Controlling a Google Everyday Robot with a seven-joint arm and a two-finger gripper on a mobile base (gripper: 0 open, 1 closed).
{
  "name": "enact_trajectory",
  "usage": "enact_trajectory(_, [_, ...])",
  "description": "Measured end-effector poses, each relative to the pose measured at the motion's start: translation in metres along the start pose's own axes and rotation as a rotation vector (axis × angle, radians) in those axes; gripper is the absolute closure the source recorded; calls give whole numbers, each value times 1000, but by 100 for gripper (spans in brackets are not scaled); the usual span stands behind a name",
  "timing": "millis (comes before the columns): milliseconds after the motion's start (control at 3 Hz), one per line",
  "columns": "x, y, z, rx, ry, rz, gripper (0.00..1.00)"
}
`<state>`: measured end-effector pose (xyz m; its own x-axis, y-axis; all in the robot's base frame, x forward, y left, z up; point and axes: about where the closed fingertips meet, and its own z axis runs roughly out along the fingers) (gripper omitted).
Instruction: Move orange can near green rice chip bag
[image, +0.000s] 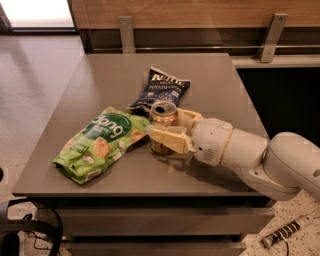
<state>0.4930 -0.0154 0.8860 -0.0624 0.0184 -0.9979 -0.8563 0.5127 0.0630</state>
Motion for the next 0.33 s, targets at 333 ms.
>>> enact_trajectory(333, [0,1,1,-3,0,-1,0])
